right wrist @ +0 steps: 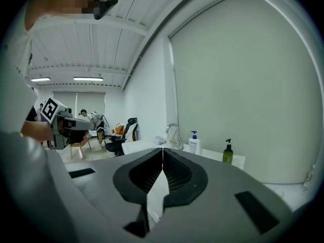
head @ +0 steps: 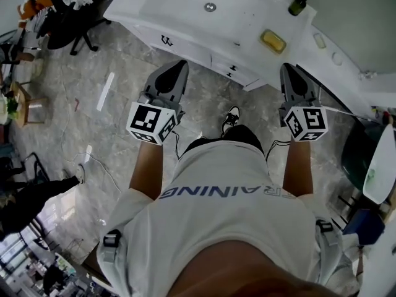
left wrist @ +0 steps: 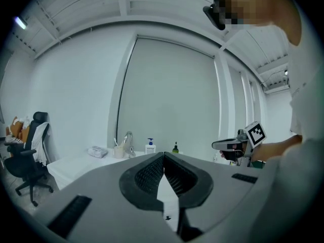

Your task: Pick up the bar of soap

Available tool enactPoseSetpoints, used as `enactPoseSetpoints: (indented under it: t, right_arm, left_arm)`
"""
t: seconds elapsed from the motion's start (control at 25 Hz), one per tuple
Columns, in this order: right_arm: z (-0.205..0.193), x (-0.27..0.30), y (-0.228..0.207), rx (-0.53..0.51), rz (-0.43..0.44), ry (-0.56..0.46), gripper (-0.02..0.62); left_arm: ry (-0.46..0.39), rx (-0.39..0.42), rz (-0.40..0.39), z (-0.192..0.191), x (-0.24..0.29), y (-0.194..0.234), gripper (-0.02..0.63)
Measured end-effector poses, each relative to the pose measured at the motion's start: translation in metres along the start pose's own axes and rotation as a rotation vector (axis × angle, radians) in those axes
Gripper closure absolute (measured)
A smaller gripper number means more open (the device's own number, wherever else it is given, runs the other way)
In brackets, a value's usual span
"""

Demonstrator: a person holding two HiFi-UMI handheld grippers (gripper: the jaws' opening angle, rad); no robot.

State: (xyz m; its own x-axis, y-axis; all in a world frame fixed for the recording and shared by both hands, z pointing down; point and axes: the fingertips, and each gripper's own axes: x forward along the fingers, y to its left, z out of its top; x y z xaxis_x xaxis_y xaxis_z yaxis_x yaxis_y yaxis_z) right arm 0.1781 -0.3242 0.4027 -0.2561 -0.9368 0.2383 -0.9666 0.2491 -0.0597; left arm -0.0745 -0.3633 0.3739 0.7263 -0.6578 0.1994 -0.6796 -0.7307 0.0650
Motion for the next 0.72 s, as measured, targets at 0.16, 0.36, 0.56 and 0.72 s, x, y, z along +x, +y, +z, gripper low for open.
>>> enactPoseSetpoints:
  t: [0.16, 0.36, 0.56, 0.72]
  right_arm:
    - [-0.003, 0.028, -0.044, 0.032, -0.005, 0.022, 0.581]
    - [-0.010, 0.059, -0.083, 0.031, 0.005, 0.061, 0.580]
    - [-0.025, 0.079, -0.098, -0.006, 0.029, 0.141, 0.580]
    - [-0.046, 0.095, -0.087, -0.042, 0.096, 0.261, 0.578]
  left_arm:
    - [0.026, 0.002, -0.012, 0.007, 0.051, 0.005, 0.606]
    - [0.049, -0.007, -0.017, 0.006, 0.102, 0.007, 0.606]
    - [0.074, -0.032, -0.028, -0.004, 0.132, 0.009, 0.606]
    - [0.097, -0.048, -0.067, -0.013, 0.143, 0.015, 0.606]
